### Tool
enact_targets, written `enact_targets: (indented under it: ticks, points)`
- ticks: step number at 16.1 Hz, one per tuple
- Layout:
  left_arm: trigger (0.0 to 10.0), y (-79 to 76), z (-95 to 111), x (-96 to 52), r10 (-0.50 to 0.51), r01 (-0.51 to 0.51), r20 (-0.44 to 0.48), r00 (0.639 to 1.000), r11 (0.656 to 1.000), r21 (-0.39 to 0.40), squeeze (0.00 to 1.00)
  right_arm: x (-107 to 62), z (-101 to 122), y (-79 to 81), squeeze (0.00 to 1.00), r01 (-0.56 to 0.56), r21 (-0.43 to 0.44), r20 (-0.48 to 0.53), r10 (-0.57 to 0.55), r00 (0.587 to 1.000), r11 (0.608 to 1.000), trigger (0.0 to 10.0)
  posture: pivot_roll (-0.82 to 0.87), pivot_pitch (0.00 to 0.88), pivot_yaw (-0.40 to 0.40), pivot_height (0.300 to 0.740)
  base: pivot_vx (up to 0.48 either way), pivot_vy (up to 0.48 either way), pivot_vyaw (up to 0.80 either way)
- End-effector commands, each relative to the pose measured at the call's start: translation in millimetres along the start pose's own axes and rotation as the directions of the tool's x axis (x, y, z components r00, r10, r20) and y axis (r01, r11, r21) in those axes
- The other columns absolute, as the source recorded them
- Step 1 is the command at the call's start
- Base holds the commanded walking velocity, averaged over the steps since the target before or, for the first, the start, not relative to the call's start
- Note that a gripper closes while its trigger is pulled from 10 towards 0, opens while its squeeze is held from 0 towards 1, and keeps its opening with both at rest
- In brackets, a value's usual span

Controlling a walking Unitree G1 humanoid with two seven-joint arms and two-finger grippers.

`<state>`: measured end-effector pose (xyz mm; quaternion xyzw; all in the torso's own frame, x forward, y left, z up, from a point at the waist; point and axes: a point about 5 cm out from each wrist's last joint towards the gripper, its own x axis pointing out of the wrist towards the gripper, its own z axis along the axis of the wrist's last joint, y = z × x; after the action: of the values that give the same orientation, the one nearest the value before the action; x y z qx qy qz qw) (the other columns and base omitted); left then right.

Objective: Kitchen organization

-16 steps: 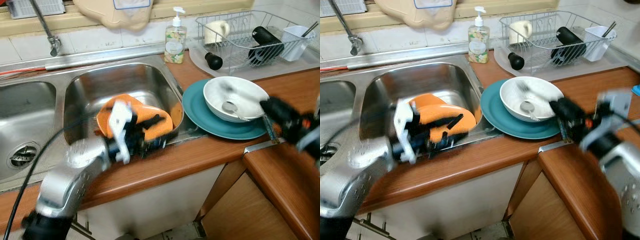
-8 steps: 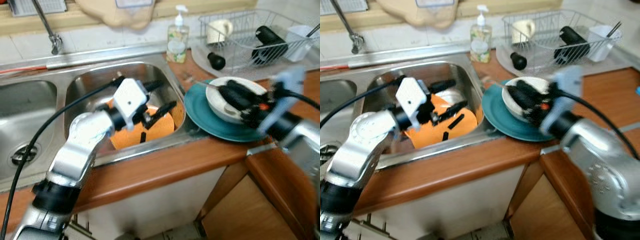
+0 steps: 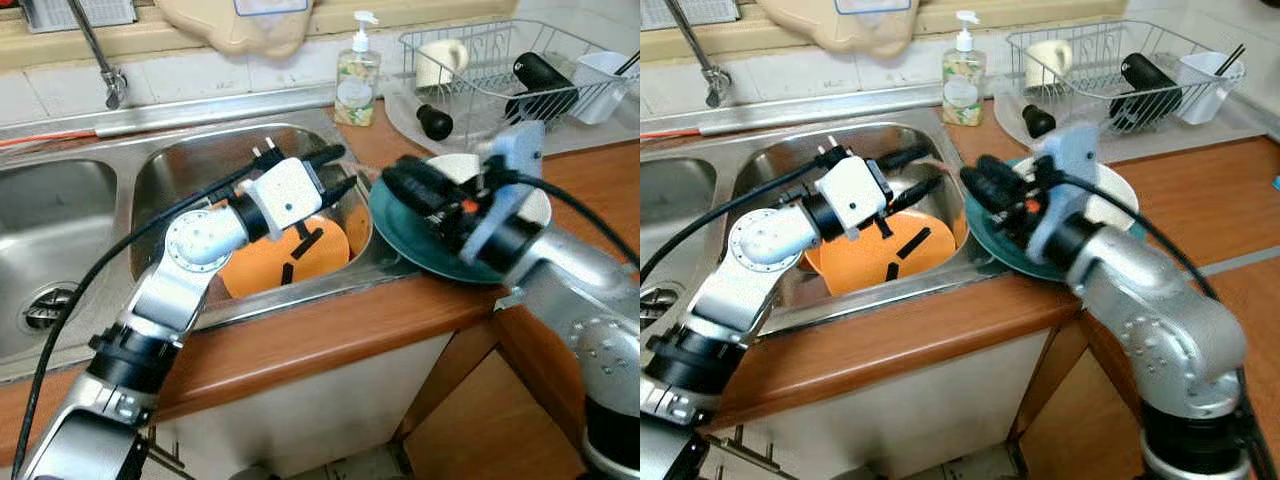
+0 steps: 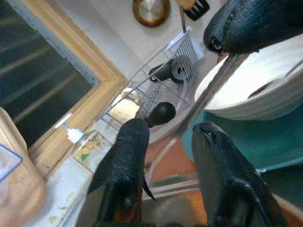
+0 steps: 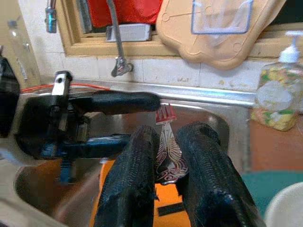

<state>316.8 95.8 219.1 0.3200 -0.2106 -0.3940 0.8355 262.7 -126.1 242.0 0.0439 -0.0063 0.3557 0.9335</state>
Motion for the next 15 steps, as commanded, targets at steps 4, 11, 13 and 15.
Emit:
enact_targets:
  ticks: [4, 11, 13, 15]
  points:
    - [0.0, -3.5, -5, 5.9, 0.003, -0.001, -0.017, 1.0, 0.995, 0.102, 0.0, 8.8, 2, 12.2, 0.0, -0.042, 0.008, 0.005, 0.042, 0.999, 0.999, 0.0, -0.14, 0.0, 0.043, 0.74, 0.0, 0.0, 0.0]
    - [0.0, 1.9, -15, 0.7, 0.057, -0.049, -0.042, 0.997, 0.983, 0.177, 0.0, 12.1, 2, 18.4, 0.0, -0.058, 0.021, 0.011, 0.058, 0.998, 0.998, 0.0, -0.13, 0.0, 0.039, 0.74, 0.0, 0.0, 0.0]
    - [0.0, 4.5, -16, -1.4, 0.074, -0.064, -0.035, 0.997, 0.973, 0.22, 0.0, 13.6, 1, 18.5, 0.0, -0.041, -0.008, 0.011, 0.041, 0.999, 0.999, 10.0, -0.13, 0.0, 0.039, 0.74, 0.0, 0.0, 0.0]
    - [0.0, 7.7, -26, -6.0, 0.09, -0.067, -0.095, 0.991, 0.972, 0.225, 0.0, 11.9, 0, 21.1, 1.0, -0.049, -0.015, 0.018, 0.049, 0.999, 0.999, 10.0, -0.13, 0.0, 0.039, 0.74, 0.0, 0.0, 0.0]
